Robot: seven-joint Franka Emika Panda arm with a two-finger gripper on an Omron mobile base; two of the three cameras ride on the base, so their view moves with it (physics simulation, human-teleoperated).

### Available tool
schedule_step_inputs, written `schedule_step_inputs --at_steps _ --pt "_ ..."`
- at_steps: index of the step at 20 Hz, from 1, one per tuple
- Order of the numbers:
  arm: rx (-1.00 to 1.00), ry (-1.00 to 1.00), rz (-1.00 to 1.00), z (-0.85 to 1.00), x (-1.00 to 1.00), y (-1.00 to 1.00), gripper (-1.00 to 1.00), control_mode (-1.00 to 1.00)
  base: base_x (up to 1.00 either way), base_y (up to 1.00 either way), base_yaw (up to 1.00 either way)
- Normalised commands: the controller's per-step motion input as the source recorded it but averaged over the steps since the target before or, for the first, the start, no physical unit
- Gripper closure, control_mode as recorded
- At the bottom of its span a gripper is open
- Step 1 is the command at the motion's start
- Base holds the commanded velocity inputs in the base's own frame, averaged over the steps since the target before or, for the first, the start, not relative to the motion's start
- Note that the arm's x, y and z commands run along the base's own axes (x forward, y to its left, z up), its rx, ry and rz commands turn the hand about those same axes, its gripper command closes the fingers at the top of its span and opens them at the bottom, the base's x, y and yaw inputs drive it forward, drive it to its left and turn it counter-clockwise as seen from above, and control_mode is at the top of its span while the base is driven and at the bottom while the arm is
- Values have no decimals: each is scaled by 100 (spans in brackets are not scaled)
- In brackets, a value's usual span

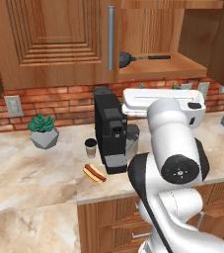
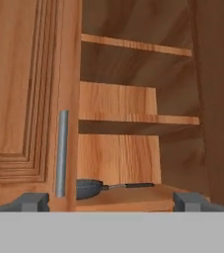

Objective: Pick the pan from the cabinet and place it on the stove. Then turn on the stove burner for the pan.

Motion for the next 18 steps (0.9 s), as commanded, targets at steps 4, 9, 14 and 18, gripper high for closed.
schedule_step_inputs --at_steps 4,9,14,18 --pt "6 -12 9 18 34 9 -100 -100 0 0 0" --pt "4 -3 6 11 40 1 -100 -100 0 0 0" --pt "2 0 3 0 51 6 -100 -100 0 0 0" --pt "2 0 2 0 53 14 -100 -100 0 0 0"
